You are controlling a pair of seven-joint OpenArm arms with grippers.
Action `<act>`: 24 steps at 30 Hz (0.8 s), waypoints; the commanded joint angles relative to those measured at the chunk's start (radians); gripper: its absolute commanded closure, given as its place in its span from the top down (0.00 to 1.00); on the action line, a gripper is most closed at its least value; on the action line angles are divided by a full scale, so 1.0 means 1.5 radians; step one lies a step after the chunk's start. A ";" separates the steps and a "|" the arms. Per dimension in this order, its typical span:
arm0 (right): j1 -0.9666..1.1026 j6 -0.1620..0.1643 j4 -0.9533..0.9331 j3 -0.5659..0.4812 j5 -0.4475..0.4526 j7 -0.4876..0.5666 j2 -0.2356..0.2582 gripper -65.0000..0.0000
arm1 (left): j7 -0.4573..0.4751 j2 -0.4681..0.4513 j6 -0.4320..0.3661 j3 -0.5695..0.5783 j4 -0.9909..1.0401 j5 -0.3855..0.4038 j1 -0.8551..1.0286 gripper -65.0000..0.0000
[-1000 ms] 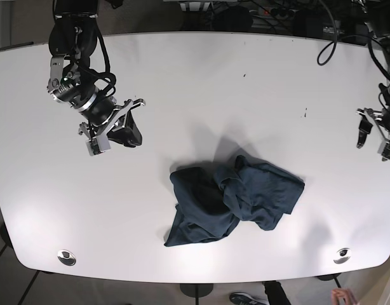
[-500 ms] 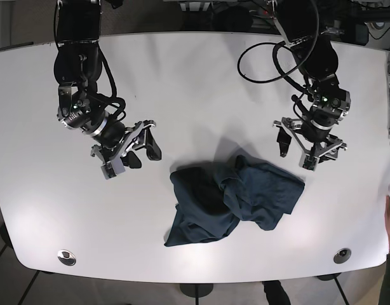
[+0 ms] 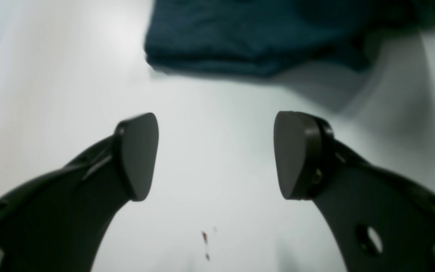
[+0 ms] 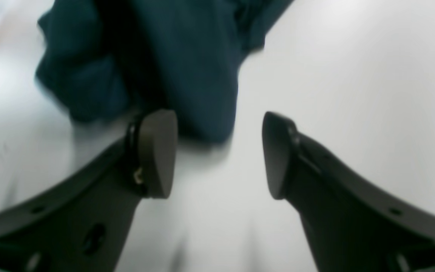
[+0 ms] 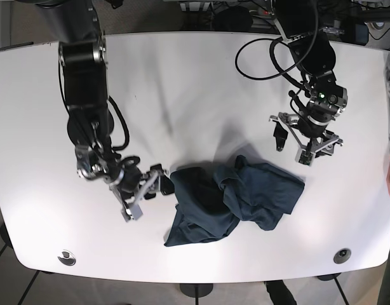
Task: Fold the T-shirt properly
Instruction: 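Grasp the dark teal shirt's edge with the right gripper and drag it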
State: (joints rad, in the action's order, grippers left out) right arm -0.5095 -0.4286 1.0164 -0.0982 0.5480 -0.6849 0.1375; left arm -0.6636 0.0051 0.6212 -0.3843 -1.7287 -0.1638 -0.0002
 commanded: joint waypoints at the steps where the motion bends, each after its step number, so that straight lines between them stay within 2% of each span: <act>1: -0.059 -0.008 -0.065 0.003 0.011 0.041 -0.019 0.54 | 0.014 -0.005 -0.002 0.000 -0.013 0.007 -0.010 0.68; 3: -0.101 -0.009 -0.150 0.002 0.011 0.068 -0.042 0.54 | 0.014 -0.005 -0.002 -0.001 -0.013 0.007 -0.010 0.68; 5: -0.122 -0.009 -0.211 -0.004 0.011 0.102 -0.066 0.64 | 0.014 -0.005 -0.002 -0.002 -0.013 0.007 -0.010 0.68; 8: -0.125 -0.004 -0.254 -0.029 0.011 0.160 -0.084 0.79 | 0.015 -0.005 -0.002 -0.003 -0.013 0.007 -0.010 0.68; 11: -0.124 -0.003 -0.311 -0.070 0.011 0.223 -0.099 0.78 | 0.015 -0.008 -0.002 -0.004 -0.013 0.007 -0.009 0.68; 12: -0.124 -0.003 -0.326 -0.083 0.011 0.242 -0.101 0.74 | 0.015 -0.008 -0.002 -0.004 -0.013 0.007 -0.009 0.68; 13: -0.123 -0.003 -0.336 -0.096 0.011 0.256 -0.101 0.65 | 0.015 -0.009 -0.002 -0.004 -0.013 0.007 -0.009 0.68; 14: -0.122 -0.003 -0.338 -0.106 0.011 0.260 -0.101 0.51 | 0.015 -0.009 -0.002 -0.004 -0.012 0.007 -0.009 0.68; 16: -0.112 -0.003 -0.334 -0.116 0.012 0.260 -0.101 0.15 | 0.015 -0.009 -0.002 -0.004 -0.011 0.007 -0.009 0.68; 17: -0.104 -0.003 -0.323 -0.116 0.012 0.258 -0.099 0.01 | 0.016 -0.009 -0.002 -0.004 -0.011 0.007 -0.009 0.68; 19: -0.076 -0.002 -0.269 -0.115 0.012 0.241 -0.095 0.07 | 0.016 -0.009 -0.002 -0.005 -0.011 0.007 -0.009 0.68; 20: -0.044 -0.002 -0.207 -0.115 0.012 0.210 -0.080 0.03 | 0.016 -0.008 -0.002 -0.005 -0.012 0.007 -0.010 0.68; 24: 0.076 -0.002 0.023 -0.113 0.013 0.088 -0.039 0.03 | 0.014 0.002 -0.002 -0.032 -0.033 0.008 -0.011 0.68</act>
State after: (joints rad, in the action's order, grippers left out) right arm -0.3668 -0.4191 1.0389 -0.2718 0.5549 -0.5777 0.0799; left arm -0.6617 0.0139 0.6212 -0.4351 -1.7531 -0.1631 -0.0002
